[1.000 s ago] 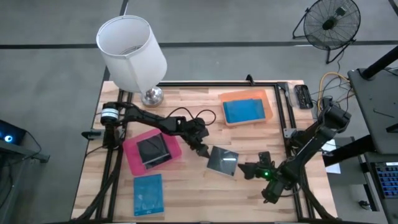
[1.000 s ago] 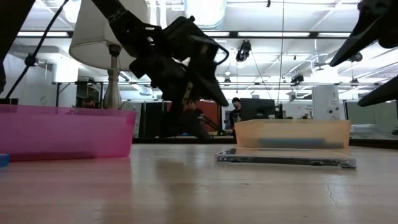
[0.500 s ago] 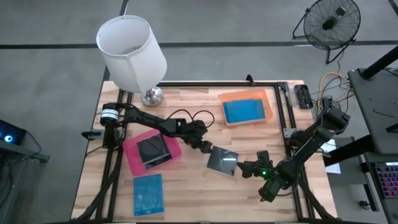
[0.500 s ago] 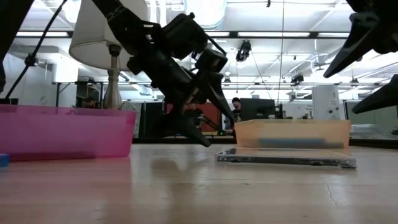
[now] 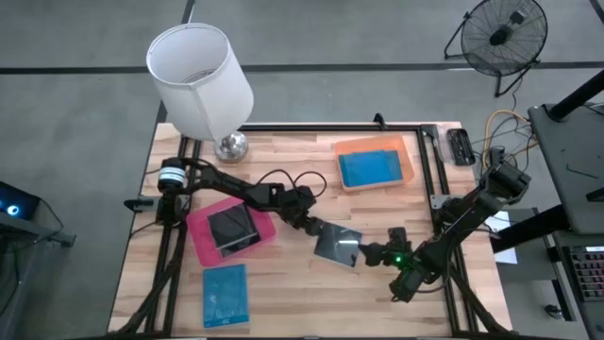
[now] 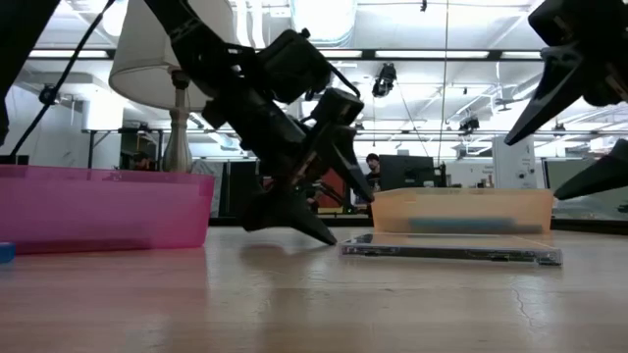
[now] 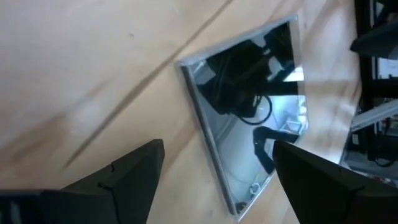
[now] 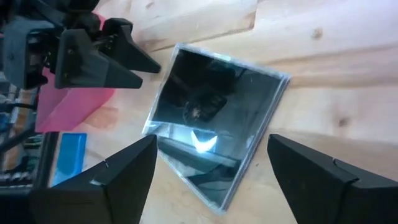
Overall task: Pick & place jewel cases by type
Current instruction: Put the black CD case into the pink bin
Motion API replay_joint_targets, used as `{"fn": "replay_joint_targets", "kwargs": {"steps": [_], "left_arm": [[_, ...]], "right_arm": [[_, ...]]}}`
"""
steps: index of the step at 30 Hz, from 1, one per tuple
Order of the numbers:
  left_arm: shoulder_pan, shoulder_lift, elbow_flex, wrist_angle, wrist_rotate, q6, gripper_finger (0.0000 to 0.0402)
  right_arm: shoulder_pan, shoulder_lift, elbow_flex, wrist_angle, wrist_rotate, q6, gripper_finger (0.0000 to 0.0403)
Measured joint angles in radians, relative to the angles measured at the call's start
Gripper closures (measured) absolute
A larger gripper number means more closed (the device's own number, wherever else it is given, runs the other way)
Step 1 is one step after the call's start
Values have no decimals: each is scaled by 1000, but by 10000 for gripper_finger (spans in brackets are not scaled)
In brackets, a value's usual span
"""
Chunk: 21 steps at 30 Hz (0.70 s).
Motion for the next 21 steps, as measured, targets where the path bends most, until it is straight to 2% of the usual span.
{"fn": "replay_joint_targets", "kwargs": {"steps": [13, 21], "left_arm": [[-9, 11, 5, 34, 4, -22, 110], [-18, 12, 5, 46, -3, -37, 110]], "right_arm": [[-33, 95, -18, 167, -51, -9, 115], [-46, 118, -17, 196, -92, -12, 117]]}}
